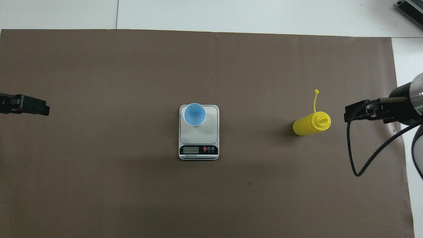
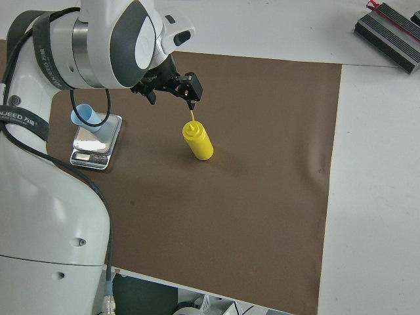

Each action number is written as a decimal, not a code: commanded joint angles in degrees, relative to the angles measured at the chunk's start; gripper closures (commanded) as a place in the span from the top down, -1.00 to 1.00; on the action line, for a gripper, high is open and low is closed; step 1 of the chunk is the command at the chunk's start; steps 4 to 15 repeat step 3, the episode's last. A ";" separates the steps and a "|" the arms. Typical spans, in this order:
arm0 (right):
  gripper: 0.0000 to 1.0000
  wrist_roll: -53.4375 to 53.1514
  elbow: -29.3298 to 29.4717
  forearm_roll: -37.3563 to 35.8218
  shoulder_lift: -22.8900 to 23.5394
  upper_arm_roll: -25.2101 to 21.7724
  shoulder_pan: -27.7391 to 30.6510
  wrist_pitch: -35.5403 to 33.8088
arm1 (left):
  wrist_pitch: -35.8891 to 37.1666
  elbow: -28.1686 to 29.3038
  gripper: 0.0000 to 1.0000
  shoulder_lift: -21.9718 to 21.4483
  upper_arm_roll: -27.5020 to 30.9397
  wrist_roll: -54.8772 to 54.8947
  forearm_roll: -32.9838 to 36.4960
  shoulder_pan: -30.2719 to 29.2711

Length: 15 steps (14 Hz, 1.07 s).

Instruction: Pour seasoning into cup on scale with both arms

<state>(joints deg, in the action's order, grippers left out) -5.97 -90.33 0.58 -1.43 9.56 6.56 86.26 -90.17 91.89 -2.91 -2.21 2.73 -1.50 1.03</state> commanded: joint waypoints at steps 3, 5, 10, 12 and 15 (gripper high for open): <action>1.00 1.66 -0.64 0.13 -0.50 0.20 1.09 0.14 | 0.52 0.75 1.00 -0.95 -0.25 0.78 -0.34 -0.68; 1.00 1.66 -0.64 0.13 -0.50 0.20 1.09 0.14 | 0.52 0.75 1.00 -0.95 -0.25 0.78 -0.34 -0.68; 1.00 1.66 -0.64 0.13 -0.50 0.20 1.09 0.14 | 0.52 0.75 1.00 -0.95 -0.25 0.78 -0.34 -0.68; 1.00 1.66 -0.64 0.13 -0.50 0.20 1.09 0.14 | 0.52 0.75 1.00 -0.95 -0.25 0.78 -0.34 -0.68; 1.00 1.66 -0.64 0.13 -0.50 0.20 1.09 0.14 | 0.52 0.75 1.00 -0.95 -0.25 0.78 -0.34 -0.68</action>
